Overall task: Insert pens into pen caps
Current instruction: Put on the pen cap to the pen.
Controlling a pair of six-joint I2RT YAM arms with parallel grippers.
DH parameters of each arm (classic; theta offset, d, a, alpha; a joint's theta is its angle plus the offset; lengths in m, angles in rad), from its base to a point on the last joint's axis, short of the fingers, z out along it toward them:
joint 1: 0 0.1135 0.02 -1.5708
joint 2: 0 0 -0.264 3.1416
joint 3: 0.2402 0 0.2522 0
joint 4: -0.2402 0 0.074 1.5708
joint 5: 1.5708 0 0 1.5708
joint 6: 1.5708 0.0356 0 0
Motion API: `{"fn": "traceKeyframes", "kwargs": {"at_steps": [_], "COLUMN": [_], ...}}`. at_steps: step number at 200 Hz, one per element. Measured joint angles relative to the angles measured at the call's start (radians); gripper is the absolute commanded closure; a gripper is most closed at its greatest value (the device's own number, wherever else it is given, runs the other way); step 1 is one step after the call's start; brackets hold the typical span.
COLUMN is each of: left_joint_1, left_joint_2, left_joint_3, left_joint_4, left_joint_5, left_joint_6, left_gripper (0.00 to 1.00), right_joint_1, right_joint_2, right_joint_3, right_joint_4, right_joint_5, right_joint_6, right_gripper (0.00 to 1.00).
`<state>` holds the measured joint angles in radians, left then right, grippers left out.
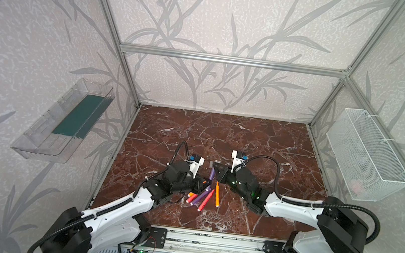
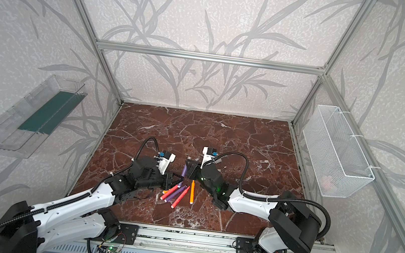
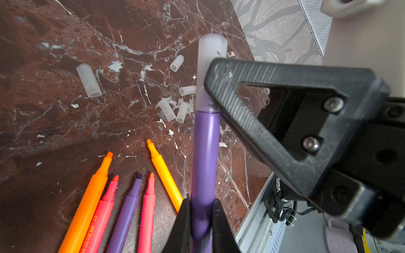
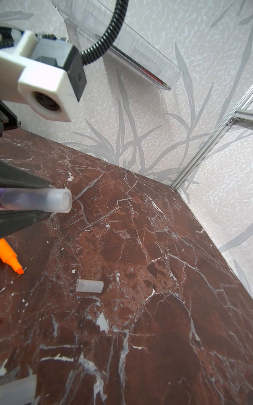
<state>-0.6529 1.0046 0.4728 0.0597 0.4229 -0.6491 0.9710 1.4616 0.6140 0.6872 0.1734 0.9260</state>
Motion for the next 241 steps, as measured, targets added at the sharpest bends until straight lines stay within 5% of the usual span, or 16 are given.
{"fn": "traceKeyframes", "kwargs": {"at_steps": [60,195,213,241], "left_joint_1": [0.032,0.026,0.020,0.011], "left_joint_2": [0.069,0.041,0.041,0.042], "left_joint_3": [0.005,0.097,0.101,0.110], "left_joint_4": [0.018,-0.158,-0.160,-0.140], "left_joint_5": [0.080,0.000,-0.003,-0.046], "left_joint_6": [-0.031,0.066,0.079,0.089], "left_gripper": [1.00,1.00,1.00,1.00], "right_joint_1": [0.026,0.091,0.093,0.106], "right_joint_2": [0.087,0.061,0.060,0.046], "right_joint_3": [0.003,0.064,0.064,0.061], "right_joint_4": [0.103,-0.002,0.002,-0.019], "right_joint_5": [0.018,0.196,0.200,0.179], "right_joint_6": [-0.037,-0.083,-0.093,-0.113], "right_gripper": [1.00,1.00,0.89,0.54]}}
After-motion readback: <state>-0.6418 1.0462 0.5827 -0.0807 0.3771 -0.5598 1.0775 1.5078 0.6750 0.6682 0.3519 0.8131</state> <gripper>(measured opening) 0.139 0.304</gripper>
